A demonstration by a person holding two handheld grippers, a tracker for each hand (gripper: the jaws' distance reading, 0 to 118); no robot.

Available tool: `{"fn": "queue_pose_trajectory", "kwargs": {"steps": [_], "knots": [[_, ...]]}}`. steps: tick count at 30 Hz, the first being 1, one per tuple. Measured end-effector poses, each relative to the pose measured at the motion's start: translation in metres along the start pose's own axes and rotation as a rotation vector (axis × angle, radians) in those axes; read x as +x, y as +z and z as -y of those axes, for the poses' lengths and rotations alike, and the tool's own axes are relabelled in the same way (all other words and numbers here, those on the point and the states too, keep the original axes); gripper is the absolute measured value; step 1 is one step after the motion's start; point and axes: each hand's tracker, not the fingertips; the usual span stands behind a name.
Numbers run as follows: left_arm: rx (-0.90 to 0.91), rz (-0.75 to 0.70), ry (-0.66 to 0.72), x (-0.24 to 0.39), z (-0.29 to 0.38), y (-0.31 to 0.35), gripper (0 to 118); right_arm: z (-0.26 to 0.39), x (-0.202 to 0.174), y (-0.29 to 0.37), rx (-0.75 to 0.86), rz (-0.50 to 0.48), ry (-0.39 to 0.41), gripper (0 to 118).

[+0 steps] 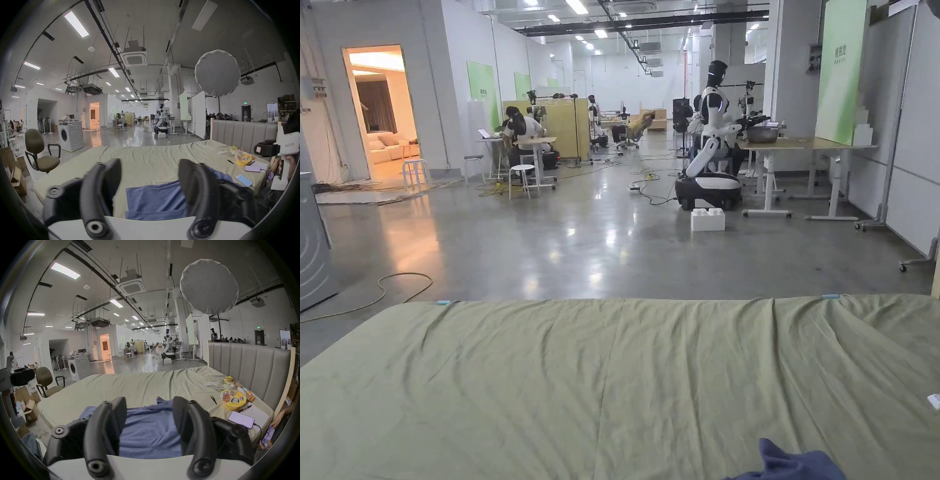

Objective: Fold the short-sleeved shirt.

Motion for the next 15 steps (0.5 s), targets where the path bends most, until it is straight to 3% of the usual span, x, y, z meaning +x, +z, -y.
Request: {"fn": "queue_pose_trajectory", "kwargs": {"steps": [1,2,4,11,15], "knots": [[-0.007,0.016,0.023,0.002,-0.002,0.000,24,-0.001,-0.003,0.000,0.006,-0.004,-0.001,26],[-0.017,0.029,0.045,0.003,-0.003,0.000,9,-0.001,-0.006,0.000,0.015,-0.005,-0.003,10],[-0.013,0.026,0.054,0.004,0.000,0.001,0,-0.001,-0.008,0.000,0.021,-0.009,-0.007,3],[-0.068,0.049,0.059,0.001,-0.001,-0.009,0,0.003,-0.015,-0.008,-0.010,-0.033,0.012,0],[-0.186,0.067,0.153,-0.015,0.008,-0.041,0,0.010,-0.011,-0.018,-0.041,-0.054,-0.010,0]]}}
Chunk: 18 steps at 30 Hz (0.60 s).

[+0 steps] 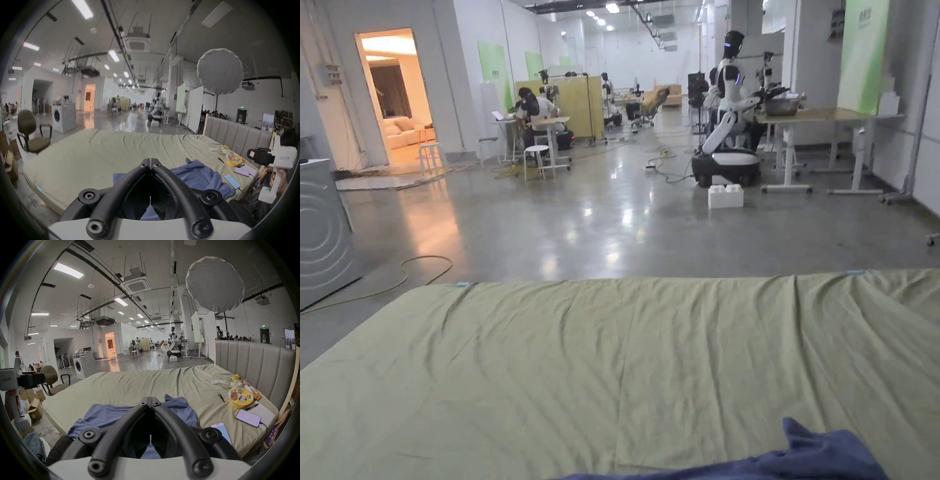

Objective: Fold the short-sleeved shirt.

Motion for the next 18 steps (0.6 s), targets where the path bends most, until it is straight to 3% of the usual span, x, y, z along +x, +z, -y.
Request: {"fn": "queue_pose_trajectory", "kwargs": {"steps": [7,8,9,10,11,15,18], "knots": [[-0.223,-0.004,0.163,-0.072,0.029,-0.135,2,0.035,0.016,-0.027,-0.166,0.014,-0.030,0],[-0.256,-0.010,0.145,-0.084,0.038,-0.165,13,0.040,0.020,-0.031,-0.190,0.019,-0.039,0],[-0.295,-0.012,0.140,-0.094,0.045,-0.190,34,0.043,0.020,-0.032,-0.201,0.023,-0.046,0],[-0.333,-0.055,0.147,-0.106,0.055,-0.219,66,0.047,0.023,-0.035,-0.220,0.029,-0.056,0],[-0.392,-0.092,0.131,-0.118,0.065,-0.250,82,0.051,0.026,-0.037,-0.249,0.035,-0.066,0],[-0.506,-0.203,0.130,-0.154,0.094,-0.324,82,0.062,0.041,-0.042,-0.318,0.063,-0.081,0],[-0.535,-0.221,0.224,-0.172,0.108,-0.355,80,0.068,0.050,-0.046,-0.359,0.107,-0.081,0]]}}
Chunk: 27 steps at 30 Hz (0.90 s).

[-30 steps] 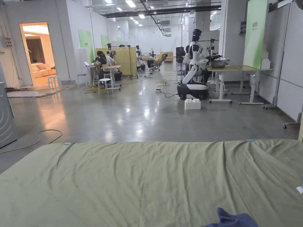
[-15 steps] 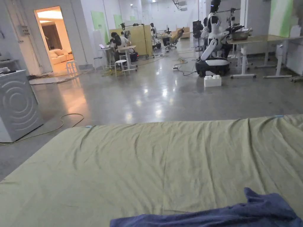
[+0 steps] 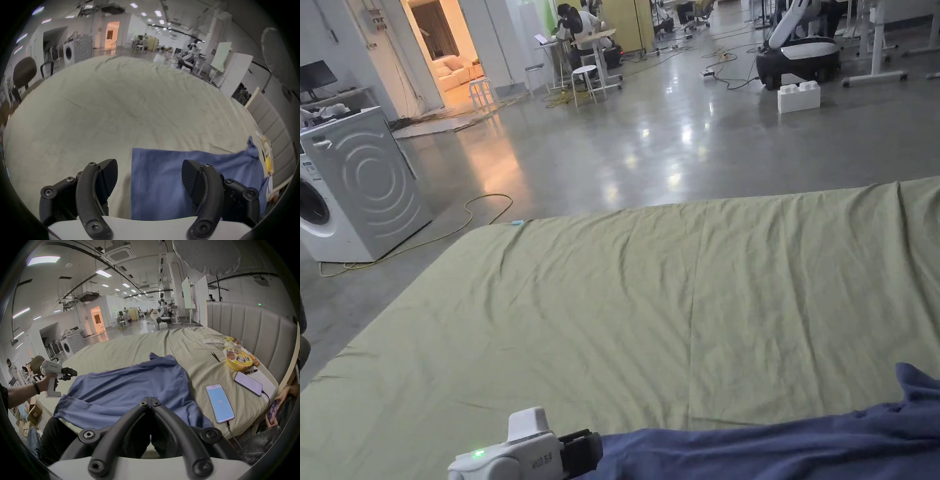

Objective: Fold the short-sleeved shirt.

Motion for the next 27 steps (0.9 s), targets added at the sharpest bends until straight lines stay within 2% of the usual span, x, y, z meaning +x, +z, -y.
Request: {"fn": "queue_pose_trajectory", "kwargs": {"steps": [2,3,4,7,9,11,13,14,15,16,18,20,23,25,27], "knots": [[-0.033,-0.003,0.000,0.002,0.000,-0.018,71,0.002,0.006,-0.006,-0.021,0.018,-0.013,0],[-0.051,-0.021,-0.009,0.006,0.000,-0.025,59,0.003,0.007,-0.008,-0.029,0.027,-0.021,0],[-0.068,-0.042,-0.032,0.009,0.002,-0.029,37,0.003,0.009,-0.011,-0.040,0.032,-0.031,0],[-0.084,-0.097,-0.170,0.028,0.008,-0.035,17,0.002,0.009,-0.019,-0.049,0.029,-0.039,0],[-0.120,-0.082,-0.152,0.032,0.006,-0.037,8,-0.001,0.010,-0.029,-0.065,0.016,-0.039,0],[-0.151,-0.087,-0.142,0.036,0.005,-0.043,8,-0.013,0.014,-0.044,-0.067,-0.003,-0.037,0],[-0.182,-0.116,-0.219,0.039,0.004,-0.048,8,-0.038,0.021,-0.071,-0.068,-0.023,-0.024,2],[-0.185,-0.127,-0.247,0.042,0.006,-0.051,8,-0.054,0.026,-0.090,-0.071,-0.033,-0.016,13],[-0.190,-0.134,-0.280,0.045,0.007,-0.053,8,-0.067,0.037,-0.112,-0.075,-0.043,-0.008,37],[-0.196,-0.137,-0.311,0.048,0.005,-0.053,7,-0.083,0.045,-0.137,-0.093,-0.056,-0.006,75],[-0.212,-0.136,-0.325,0.051,0.005,-0.054,7,-0.109,0.059,-0.195,-0.171,-0.051,0.006,86],[-0.216,-0.131,-0.318,0.048,0.003,-0.054,7,-0.127,0.071,-0.251,-0.182,0.013,0.130,88],[-0.217,-0.116,-0.315,0.046,0.003,-0.053,7,-0.133,0.082,-0.329,-0.374,0.055,0.283,84],[-0.214,-0.103,-0.309,0.047,0.005,-0.046,7,-0.126,0.092,-0.361,-0.435,0.073,0.288,84],[-0.212,-0.093,-0.288,0.046,0.006,-0.044,7,-0.118,0.102,-0.383,-0.486,0.084,0.184,77]]}}
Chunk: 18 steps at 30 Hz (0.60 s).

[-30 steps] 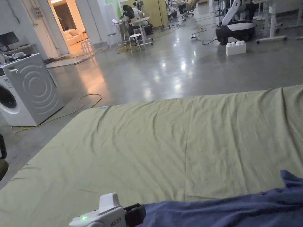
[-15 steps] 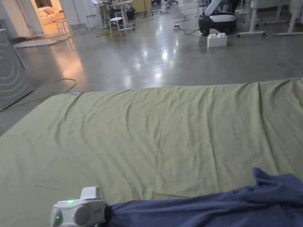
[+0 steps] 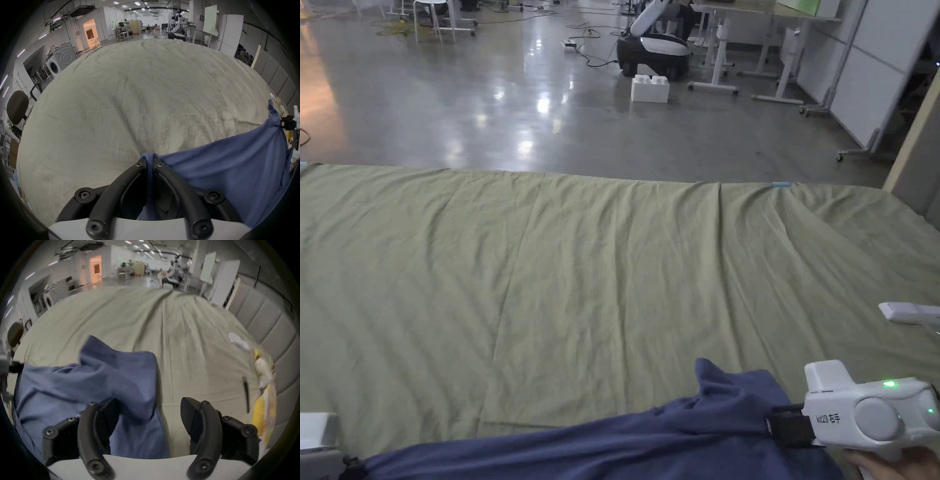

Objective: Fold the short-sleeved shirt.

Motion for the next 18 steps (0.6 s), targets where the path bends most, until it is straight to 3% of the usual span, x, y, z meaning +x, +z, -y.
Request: {"fn": "queue_pose_trajectory", "kwargs": {"steps": [1,2,3,5,6,8,11,15,18], "knots": [[0.002,0.004,0.009,-0.001,0.001,0.001,7,0.002,0.003,-0.007,-0.011,-0.048,-0.059,63],[0.004,0.006,0.016,-0.001,-0.001,0.001,7,0.006,0.003,-0.011,-0.010,-0.102,-0.104,61],[0.008,0.006,0.015,-0.001,0.001,0.001,7,0.009,0.000,-0.005,0.040,-0.042,-0.070,55],[0.022,0.002,0.012,0.002,0.004,0.003,7,0.014,-0.008,0.007,0.068,-0.058,-0.034,4],[0.024,0.000,0.011,0.001,0.001,0.003,6,0.015,-0.012,0.010,0.076,-0.104,-0.026,4],[0.035,0.025,0.042,-0.004,-0.001,0.014,5,0.016,-0.028,0.020,0.058,-0.037,0.048,4],[0.136,0.190,0.162,-0.028,0.004,0.053,5,0.028,-0.028,0.059,0.160,-0.043,0.005,4],[0.269,0.193,0.073,-0.031,0.035,0.132,5,0.068,-0.011,0.134,0.297,-0.108,-0.090,4],[0.272,0.207,0.051,-0.035,0.081,0.179,5,0.123,-0.008,0.194,0.345,-0.099,-0.091,4]]}}
